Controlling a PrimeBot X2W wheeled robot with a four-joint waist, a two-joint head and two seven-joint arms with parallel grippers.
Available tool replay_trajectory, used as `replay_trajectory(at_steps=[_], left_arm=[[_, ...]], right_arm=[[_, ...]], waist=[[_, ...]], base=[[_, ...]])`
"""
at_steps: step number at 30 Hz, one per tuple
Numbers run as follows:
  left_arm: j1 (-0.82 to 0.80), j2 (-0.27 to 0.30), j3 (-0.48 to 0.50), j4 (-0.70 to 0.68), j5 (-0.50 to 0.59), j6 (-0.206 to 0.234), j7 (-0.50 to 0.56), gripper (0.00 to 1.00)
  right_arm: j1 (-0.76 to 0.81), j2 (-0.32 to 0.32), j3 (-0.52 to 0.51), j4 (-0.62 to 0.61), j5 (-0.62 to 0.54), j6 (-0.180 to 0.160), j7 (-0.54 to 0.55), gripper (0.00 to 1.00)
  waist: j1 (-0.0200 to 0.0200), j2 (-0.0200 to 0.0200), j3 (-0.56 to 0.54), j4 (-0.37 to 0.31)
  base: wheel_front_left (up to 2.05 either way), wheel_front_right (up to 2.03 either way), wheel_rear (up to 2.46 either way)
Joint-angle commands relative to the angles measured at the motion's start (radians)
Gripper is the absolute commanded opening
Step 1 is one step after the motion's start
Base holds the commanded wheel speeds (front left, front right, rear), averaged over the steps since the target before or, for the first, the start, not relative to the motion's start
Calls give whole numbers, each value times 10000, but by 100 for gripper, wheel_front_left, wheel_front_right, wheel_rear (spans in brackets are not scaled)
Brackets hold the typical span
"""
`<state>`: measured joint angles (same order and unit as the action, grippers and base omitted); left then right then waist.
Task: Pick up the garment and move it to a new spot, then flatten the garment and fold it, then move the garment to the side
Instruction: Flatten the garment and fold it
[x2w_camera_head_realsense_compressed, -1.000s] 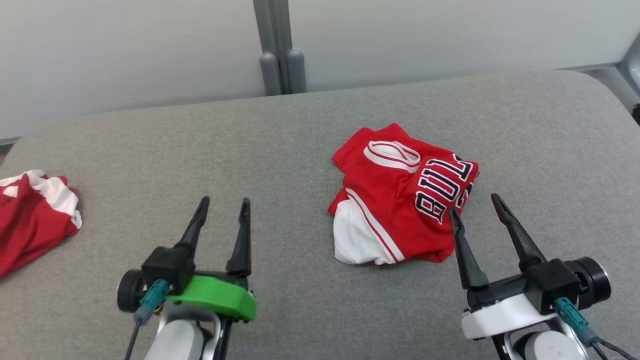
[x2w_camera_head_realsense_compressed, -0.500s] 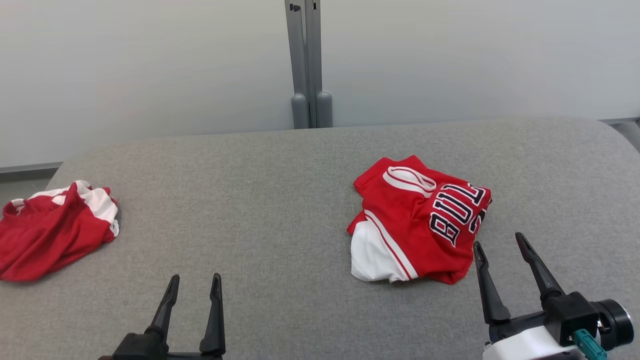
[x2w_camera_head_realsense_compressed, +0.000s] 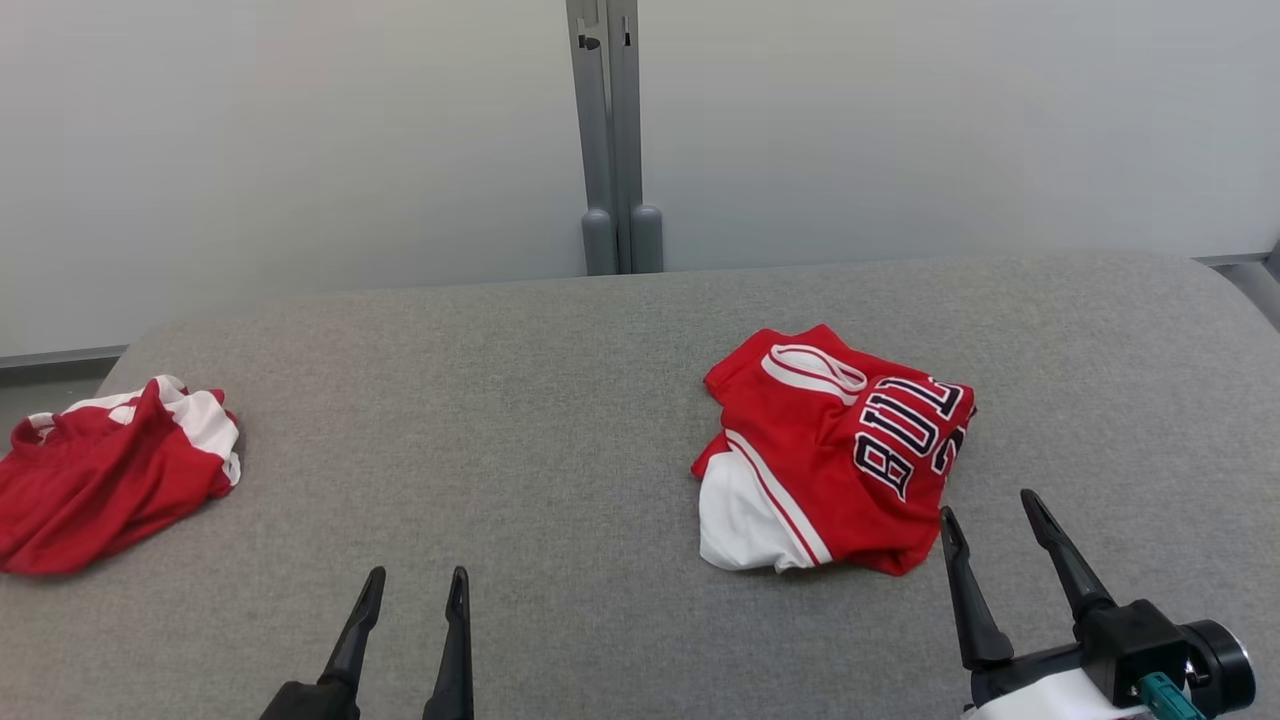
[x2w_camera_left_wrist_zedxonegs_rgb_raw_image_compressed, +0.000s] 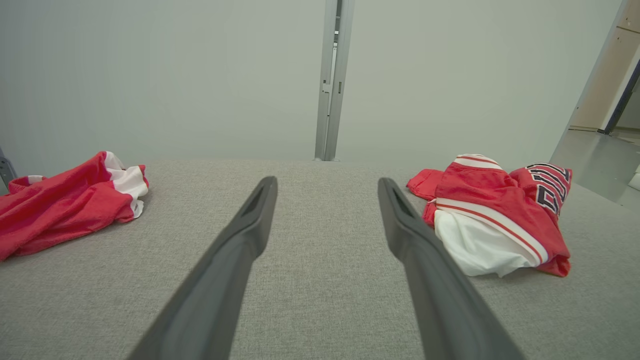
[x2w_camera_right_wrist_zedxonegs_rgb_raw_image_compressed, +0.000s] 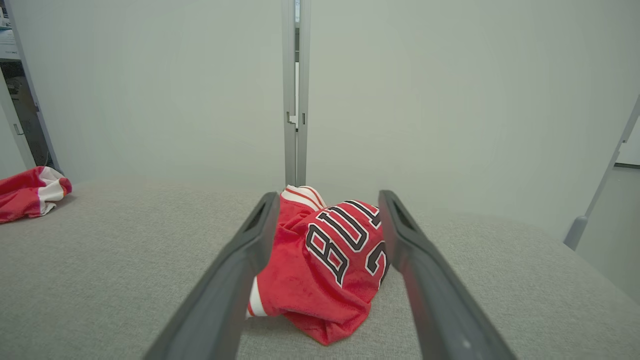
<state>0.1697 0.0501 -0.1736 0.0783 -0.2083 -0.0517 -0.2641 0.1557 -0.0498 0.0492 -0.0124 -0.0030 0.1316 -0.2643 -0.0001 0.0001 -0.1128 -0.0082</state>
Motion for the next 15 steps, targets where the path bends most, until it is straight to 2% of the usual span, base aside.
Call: replay_trajectory(at_steps=[1, 15], left_arm=[[69, 11, -12, 21, 25, 52, -2, 100], [-101, 10, -132, 87, 49, 96, -2, 100]], right_arm=[[-8, -12, 6, 30, -6, -17, -3, 100], [-67, -12, 66, 155, 105, -17, -3, 100]], waist=[[1, -1, 21, -15], [1, -1, 9, -53]], base=[[0, 0, 0], [0, 0, 0]])
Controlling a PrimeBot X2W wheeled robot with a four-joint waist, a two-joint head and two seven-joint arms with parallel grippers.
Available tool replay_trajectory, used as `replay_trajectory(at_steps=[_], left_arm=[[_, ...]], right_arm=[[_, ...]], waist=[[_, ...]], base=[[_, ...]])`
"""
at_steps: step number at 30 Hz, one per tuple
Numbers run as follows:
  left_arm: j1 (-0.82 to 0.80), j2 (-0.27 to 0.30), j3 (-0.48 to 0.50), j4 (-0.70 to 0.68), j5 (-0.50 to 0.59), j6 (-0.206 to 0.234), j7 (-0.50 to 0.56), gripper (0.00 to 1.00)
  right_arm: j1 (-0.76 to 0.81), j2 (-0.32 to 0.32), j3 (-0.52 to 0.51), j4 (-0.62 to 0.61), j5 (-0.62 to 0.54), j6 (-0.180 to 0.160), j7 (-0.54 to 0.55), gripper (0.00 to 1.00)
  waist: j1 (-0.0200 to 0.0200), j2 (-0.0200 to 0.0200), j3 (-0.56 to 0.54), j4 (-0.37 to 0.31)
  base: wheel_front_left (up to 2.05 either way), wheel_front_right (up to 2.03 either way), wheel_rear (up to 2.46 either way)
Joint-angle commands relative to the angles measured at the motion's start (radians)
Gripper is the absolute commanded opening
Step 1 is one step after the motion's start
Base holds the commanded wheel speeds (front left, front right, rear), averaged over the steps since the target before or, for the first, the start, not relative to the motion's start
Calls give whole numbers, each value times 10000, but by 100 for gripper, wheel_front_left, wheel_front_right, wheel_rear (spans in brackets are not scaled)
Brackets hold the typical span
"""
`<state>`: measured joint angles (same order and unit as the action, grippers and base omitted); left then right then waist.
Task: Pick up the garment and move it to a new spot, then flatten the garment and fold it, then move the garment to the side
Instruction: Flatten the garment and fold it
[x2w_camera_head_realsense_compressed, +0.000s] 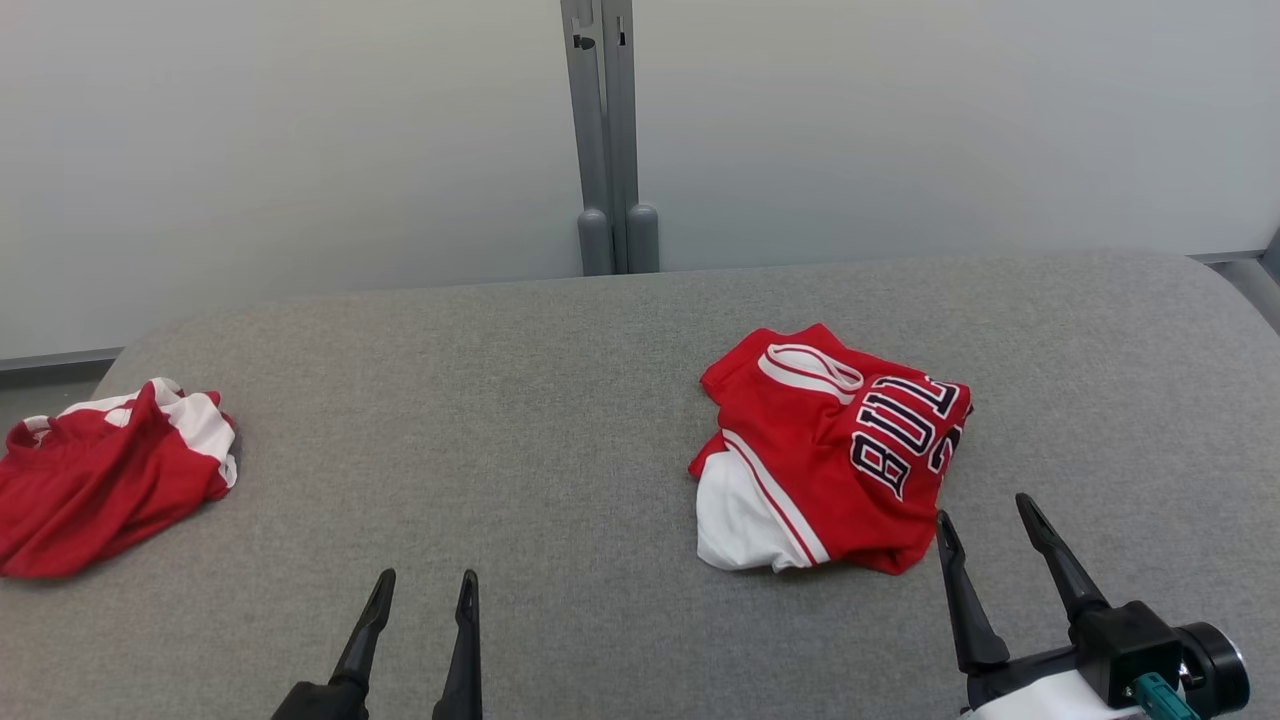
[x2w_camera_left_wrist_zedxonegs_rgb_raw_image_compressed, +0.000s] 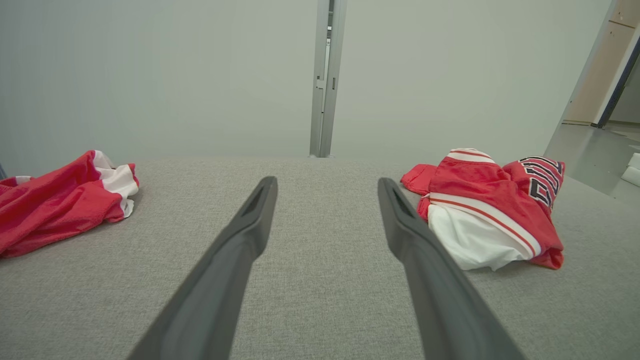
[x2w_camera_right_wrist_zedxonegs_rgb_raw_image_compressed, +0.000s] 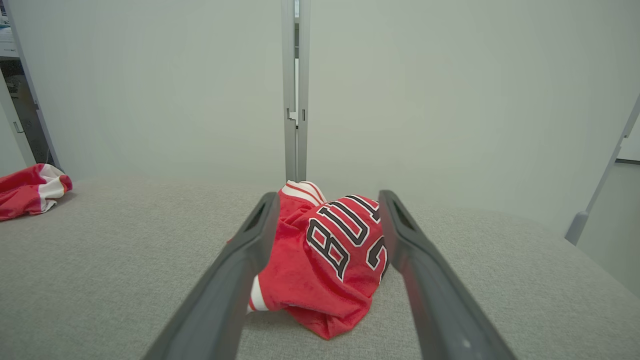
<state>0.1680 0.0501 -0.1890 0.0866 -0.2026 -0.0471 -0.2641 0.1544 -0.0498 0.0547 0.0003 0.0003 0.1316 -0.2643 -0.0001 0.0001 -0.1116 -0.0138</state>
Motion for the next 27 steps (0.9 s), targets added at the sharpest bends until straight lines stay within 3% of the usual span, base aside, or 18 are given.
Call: replay_trajectory(at_steps=[1, 27], left_arm=[[-92, 10, 15, 5, -10, 44, -2, 100], [-235, 9, -106, 113, -1, 113, -2, 100]], right_arm=[[-61, -12, 14, 37, 74, -17, -3, 100], [-138, -12, 36, 135, 74, -17, -2, 100]], waist=[[1, -1, -6, 6], [1, -1, 11, 69]], base=[[0, 0, 0], [0, 0, 0]])
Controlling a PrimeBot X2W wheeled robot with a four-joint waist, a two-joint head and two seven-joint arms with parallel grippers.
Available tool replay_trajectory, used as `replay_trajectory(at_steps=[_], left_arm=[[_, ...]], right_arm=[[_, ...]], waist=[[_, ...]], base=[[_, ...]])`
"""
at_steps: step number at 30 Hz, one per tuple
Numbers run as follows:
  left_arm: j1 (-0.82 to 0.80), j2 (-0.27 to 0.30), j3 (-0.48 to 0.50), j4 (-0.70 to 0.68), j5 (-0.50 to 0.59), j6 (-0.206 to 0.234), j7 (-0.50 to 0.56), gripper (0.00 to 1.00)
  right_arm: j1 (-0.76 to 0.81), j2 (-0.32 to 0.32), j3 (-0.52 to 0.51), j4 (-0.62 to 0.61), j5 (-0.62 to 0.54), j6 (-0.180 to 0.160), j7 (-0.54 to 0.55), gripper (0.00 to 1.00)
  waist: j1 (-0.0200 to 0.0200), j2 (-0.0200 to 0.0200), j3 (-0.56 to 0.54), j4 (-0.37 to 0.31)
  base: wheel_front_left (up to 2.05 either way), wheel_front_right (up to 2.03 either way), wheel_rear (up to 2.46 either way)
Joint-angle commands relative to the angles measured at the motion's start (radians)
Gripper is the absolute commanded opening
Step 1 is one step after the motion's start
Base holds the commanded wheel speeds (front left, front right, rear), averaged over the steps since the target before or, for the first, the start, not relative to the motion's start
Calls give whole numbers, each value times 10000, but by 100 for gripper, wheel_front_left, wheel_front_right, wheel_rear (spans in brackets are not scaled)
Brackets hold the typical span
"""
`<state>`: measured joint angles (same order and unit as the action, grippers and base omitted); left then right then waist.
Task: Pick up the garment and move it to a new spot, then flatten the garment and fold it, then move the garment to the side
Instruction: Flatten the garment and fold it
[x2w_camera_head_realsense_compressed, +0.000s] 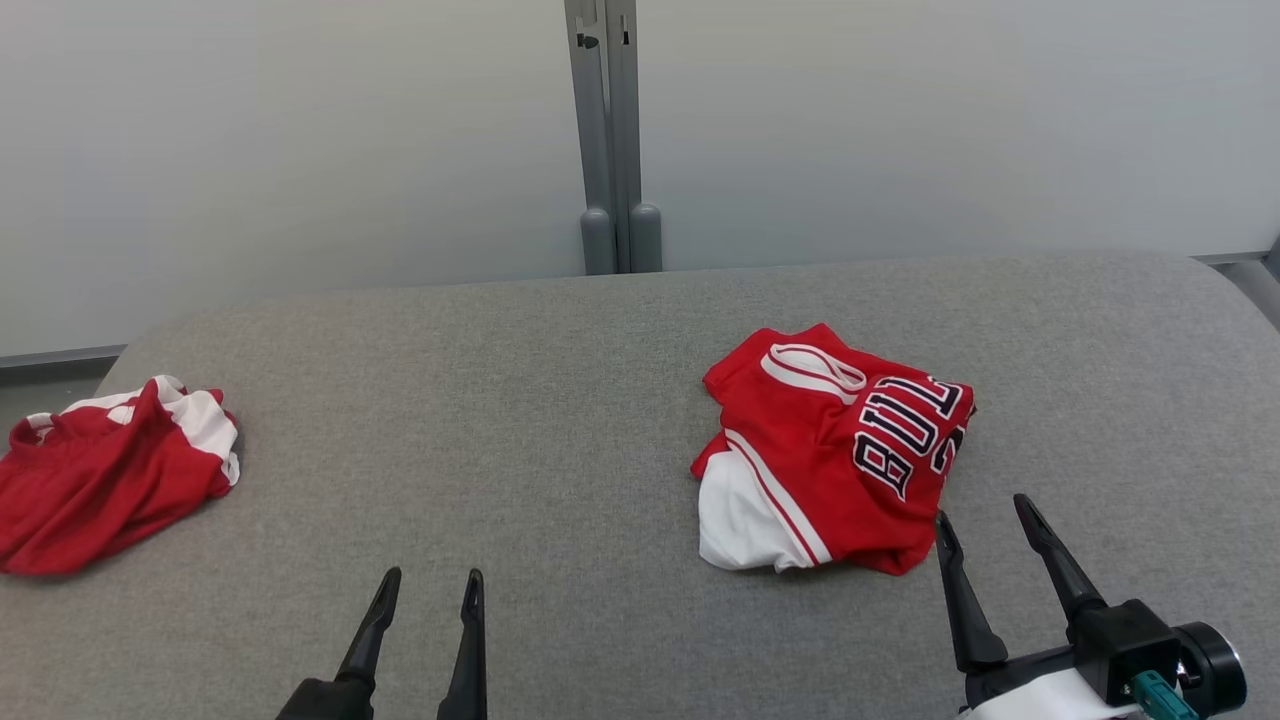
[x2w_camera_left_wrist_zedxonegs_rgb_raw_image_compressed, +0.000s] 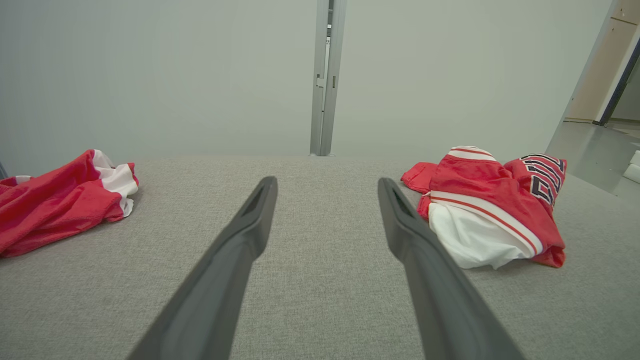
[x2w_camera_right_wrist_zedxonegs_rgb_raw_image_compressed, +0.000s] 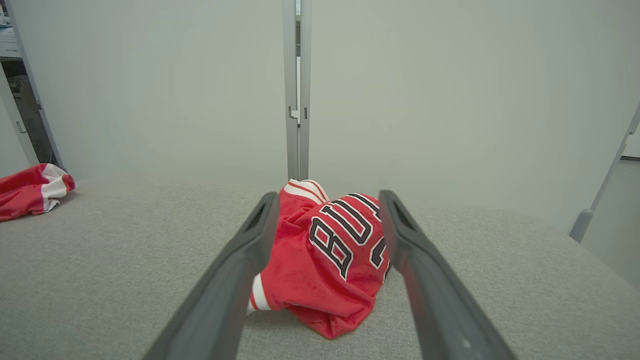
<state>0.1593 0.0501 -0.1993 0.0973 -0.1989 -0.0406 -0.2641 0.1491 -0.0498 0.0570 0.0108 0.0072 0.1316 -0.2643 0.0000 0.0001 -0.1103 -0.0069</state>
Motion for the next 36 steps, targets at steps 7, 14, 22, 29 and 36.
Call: replay_trajectory(at_steps=[7, 14, 22, 29, 36], left_arm=[[-212, 9, -47, 35, -77, 77, -2, 100], [-804, 9, 46, 424, 166, -243, -2, 100], [-3415, 136, -716, 2219, 815, -814, 1, 100], [-6390, 71, -2214, 4545, 340, -900, -2, 100], [-9212, 372, -4634, 6244, -1302, -892, 352, 100]], right_arm=[[-111, -12, 41, 21, -63, -17, -2, 100], [-290, -12, 206, -9, -170, -17, -2, 100], [-780, -12, 448, -309, -420, -17, -2, 100], [-1502, -7, 755, -585, -371, -17, -2, 100], [-2231, -7, 918, -761, -144, -17, -2, 100]], waist=[[0, -1, -1, -5], [0, -1, 233, -220], [0, -1, 1184, -768], [0, -1, 2545, -1520], [0, -1, 3712, -2209]], base=[[0, 0, 0], [0, 0, 0], [0, 0, 0], [0, 0, 0], [0, 0, 0]])
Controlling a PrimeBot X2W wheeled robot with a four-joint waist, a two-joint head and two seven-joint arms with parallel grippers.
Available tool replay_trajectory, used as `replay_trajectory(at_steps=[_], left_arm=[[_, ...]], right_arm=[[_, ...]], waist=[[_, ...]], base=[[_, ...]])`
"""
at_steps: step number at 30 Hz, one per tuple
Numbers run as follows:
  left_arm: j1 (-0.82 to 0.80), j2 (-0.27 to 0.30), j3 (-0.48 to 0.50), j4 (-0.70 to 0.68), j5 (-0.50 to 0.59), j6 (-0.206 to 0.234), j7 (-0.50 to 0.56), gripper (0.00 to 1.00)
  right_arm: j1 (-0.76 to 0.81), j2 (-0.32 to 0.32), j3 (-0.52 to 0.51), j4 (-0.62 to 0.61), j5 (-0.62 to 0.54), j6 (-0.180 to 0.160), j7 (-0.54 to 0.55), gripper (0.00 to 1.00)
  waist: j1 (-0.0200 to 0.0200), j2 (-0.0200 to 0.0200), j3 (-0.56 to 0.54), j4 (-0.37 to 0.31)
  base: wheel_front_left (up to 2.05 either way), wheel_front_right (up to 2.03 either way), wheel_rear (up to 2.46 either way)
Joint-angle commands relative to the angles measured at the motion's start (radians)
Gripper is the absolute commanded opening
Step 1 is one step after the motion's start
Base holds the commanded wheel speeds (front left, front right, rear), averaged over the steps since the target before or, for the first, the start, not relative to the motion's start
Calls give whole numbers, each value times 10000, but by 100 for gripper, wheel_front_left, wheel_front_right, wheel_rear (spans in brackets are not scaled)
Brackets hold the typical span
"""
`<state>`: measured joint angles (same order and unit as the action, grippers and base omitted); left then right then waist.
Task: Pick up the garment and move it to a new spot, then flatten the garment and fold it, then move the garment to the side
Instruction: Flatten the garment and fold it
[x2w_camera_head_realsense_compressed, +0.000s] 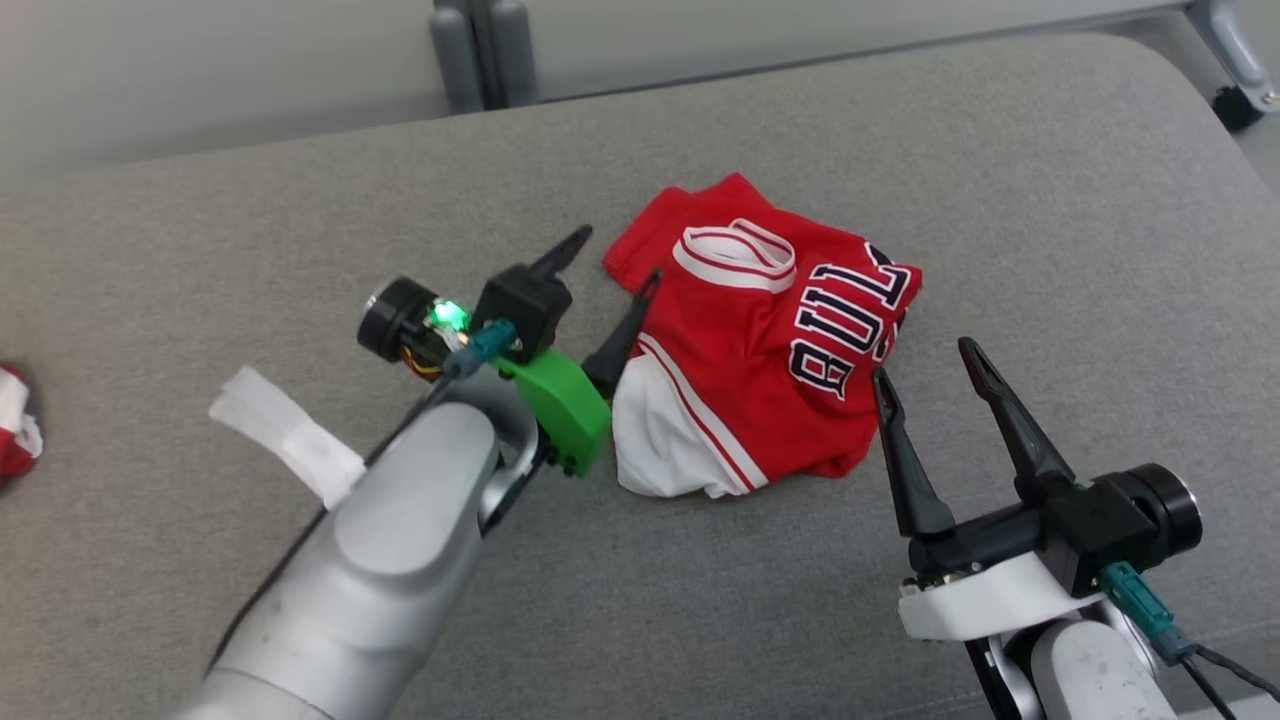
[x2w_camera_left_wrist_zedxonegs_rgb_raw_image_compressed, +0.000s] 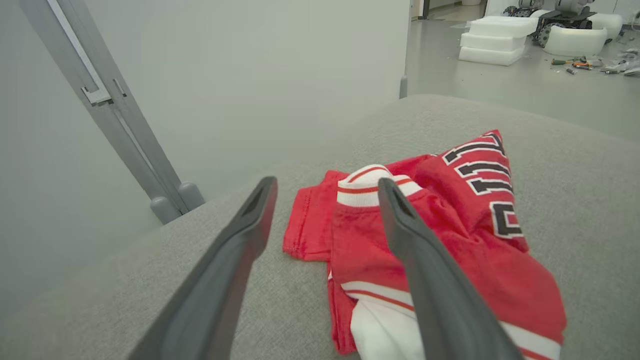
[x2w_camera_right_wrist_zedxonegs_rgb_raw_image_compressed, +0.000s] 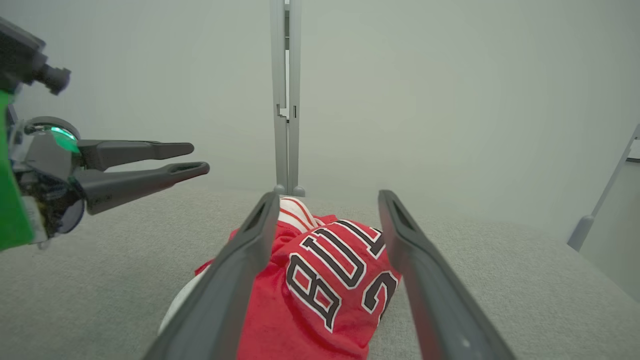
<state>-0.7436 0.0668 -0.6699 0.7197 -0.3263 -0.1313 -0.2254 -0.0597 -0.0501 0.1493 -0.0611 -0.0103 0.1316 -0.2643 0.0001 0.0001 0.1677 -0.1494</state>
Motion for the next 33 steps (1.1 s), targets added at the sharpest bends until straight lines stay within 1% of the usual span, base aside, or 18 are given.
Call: replay_trajectory(at_steps=[1, 6, 9, 12, 15, 17, 20, 24, 27, 31, 32, 33], left_arm=[[-499, 282, -159, 260, -266, 16, -55, 100], [-1685, 488, -1312, 1034, -1212, 15, -25, 100], [-2022, 653, -2120, 1224, -1752, 14, 17, 100], [-2338, 794, -2700, 1411, -2343, 14, -50, 100], [-2578, 869, -3067, 1764, -2683, 14, -92, 100], [-2632, 771, -3270, 1955, -2889, 14, -113, 100], [-2723, 685, -3800, 2043, -3375, 13, 123, 100], [-2878, 771, -4436, 2000, -3933, 13, 388, 100], [-2970, 840, -4878, 2077, -4110, 13, 491, 100], [-3147, 895, -5379, 2027, -4278, 13, 244, 100], [-3188, 899, -5476, 2003, -4317, 15, 153, 80], [-3201, 897, -5529, 2002, -4365, 13, 98, 42]], right_arm=[[-236, -5, 13, -83, 94, -17, -2, 100], [-559, -5, 143, -200, 307, -17, -2, 100], [-679, 0, 180, -220, 390, -17, -2, 100], [-755, -2, 209, -231, 460, -17, -2, 100], [-791, -3, 228, -277, 551, -17, -2, 100], [-851, 0, 262, -323, 607, -17, -2, 100], [-888, -3, 304, -373, 643, -17, -2, 100], [-930, -3, 322, -409, 698, -17, -2, 100], [-935, -3, 335, -412, 731, -17, -2, 100], [-908, -3, 311, -412, 808, -17, -2, 100], [-900, -5, 301, -401, 819, -17, -2, 100], [-898, -3, 305, -385, 837, -17, -2, 100]], waist=[[-1, -1, 1092, -891], [-1, -1, 1760, -1307], [-1, -1, 2009, -1447], [-1, -1, 2148, -1582], [-1, -1, 2226, -1691], [-1, -1, 2274, -1748], [-1, -1, 2351, -1810], [-1, -1, 2456, -1866], [-1, -1, 2503, -1892], [-1, -1, 2526, -1885], [-1, -1, 2525, -1872], [-1, -1, 2522, -1863]], base=[[0, 0, 0], [0, 0, 0], [0, 0, 0], [0, 0, 0], [0, 0, 0], [0, 0, 0], [0, 0, 0], [0, 0, 0], [0, 0, 0], [0, 0, 0], [0, 0, 0], [0, 0, 0]])
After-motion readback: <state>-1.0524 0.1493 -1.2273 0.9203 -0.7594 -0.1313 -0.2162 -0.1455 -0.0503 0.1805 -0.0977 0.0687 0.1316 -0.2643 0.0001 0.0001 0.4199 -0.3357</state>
